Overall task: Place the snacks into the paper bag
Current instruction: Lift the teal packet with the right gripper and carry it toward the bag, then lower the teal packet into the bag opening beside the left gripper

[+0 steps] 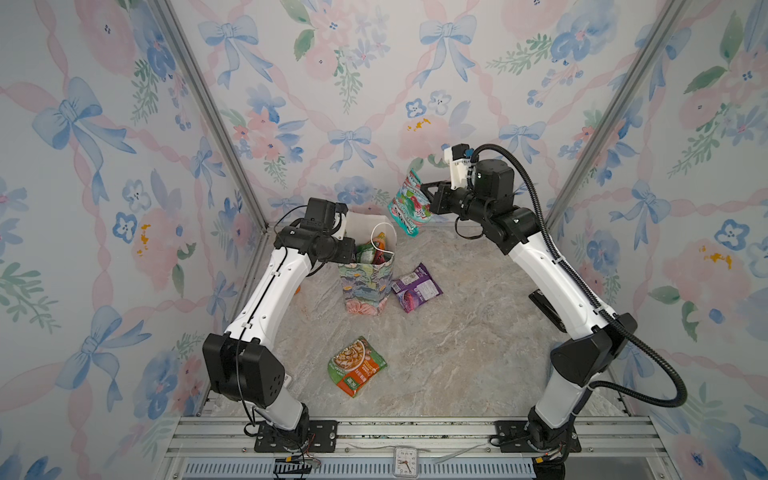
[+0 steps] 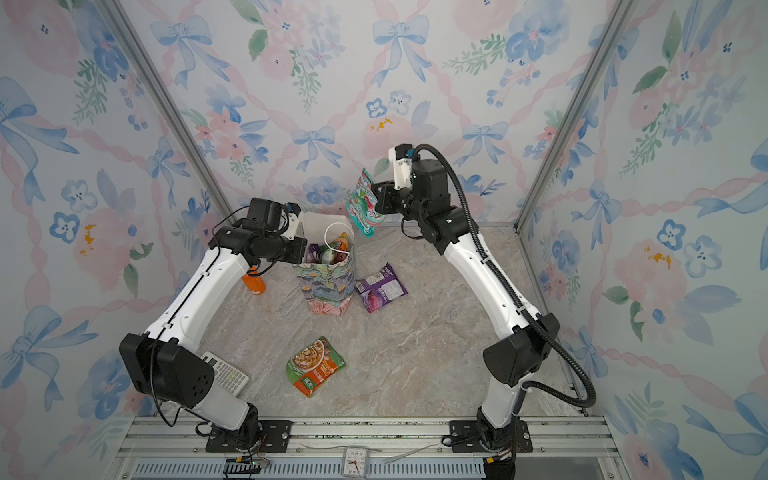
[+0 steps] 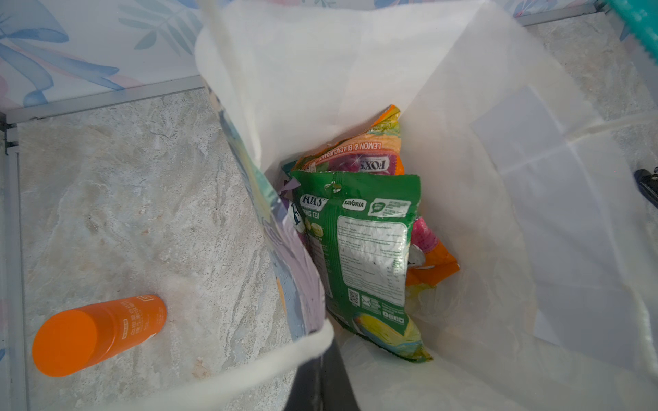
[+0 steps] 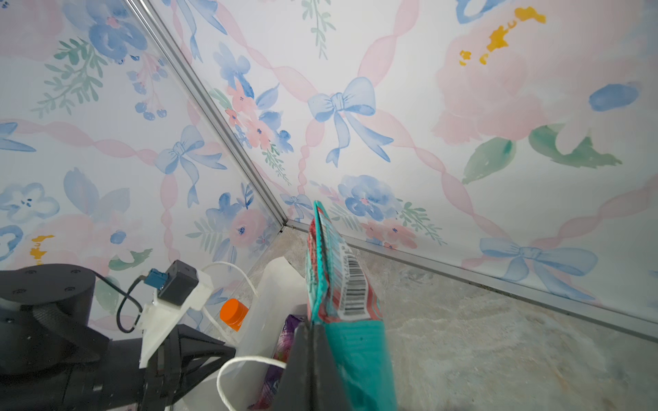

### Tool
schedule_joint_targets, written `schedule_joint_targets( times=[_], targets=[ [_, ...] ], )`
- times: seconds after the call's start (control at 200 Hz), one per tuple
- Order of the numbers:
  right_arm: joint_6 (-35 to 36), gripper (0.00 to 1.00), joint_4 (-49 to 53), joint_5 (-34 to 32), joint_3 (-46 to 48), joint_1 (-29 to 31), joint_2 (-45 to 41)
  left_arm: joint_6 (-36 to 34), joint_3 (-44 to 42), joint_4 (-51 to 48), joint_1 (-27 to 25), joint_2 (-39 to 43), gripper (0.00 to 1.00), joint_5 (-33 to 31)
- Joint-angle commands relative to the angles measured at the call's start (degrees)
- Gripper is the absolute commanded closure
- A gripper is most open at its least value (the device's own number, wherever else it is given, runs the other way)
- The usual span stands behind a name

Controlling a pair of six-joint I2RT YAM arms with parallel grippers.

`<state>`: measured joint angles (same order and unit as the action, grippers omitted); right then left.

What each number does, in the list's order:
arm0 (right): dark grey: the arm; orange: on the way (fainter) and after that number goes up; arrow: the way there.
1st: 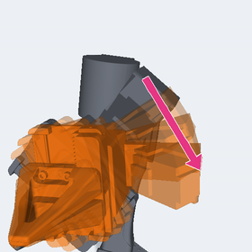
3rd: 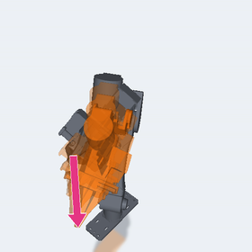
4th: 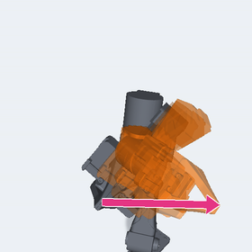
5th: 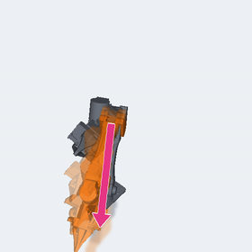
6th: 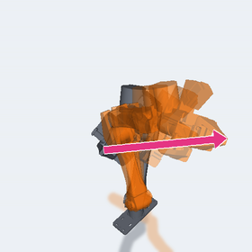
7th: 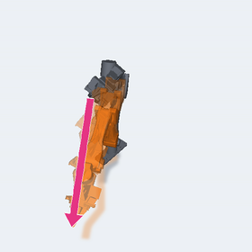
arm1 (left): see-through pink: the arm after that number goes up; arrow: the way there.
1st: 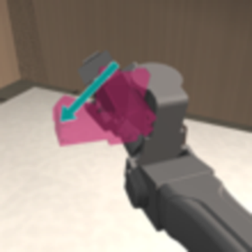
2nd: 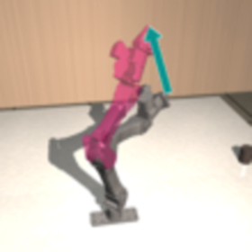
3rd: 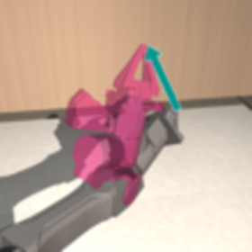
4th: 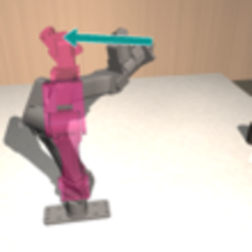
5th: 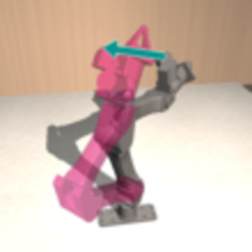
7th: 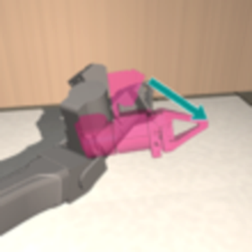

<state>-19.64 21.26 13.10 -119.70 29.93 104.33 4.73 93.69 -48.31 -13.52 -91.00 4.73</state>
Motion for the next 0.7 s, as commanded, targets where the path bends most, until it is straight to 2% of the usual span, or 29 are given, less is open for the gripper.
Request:
schedule_joint_targets(
  times=[0.0,0.345,0.535,0.695],
  targets=[
    [2.4,1.0,1.6,0.0,-8.2,2.2,3.5,-0.6,-0.8,-0.4,-0.1,0.4,1.0,0.0],
    [2.6,1.0,10.3,1.8,-33.3,5.4,18.9,-0.6,-0.8,-0.4,-0.1,0.5,1.0,-0.3],
    [2.4,1.0,11.5,2.4,-33.6,6.2,20.1,-0.7,-1.0,-0.4,-0.1,0.6,1.0,-0.3],
    [3.1,1.0,11.0,1.9,-28.6,6.1,17.3,-0.8,-0.9,-0.3,-0.1,0.5,1.0,-0.4]
  ],
)
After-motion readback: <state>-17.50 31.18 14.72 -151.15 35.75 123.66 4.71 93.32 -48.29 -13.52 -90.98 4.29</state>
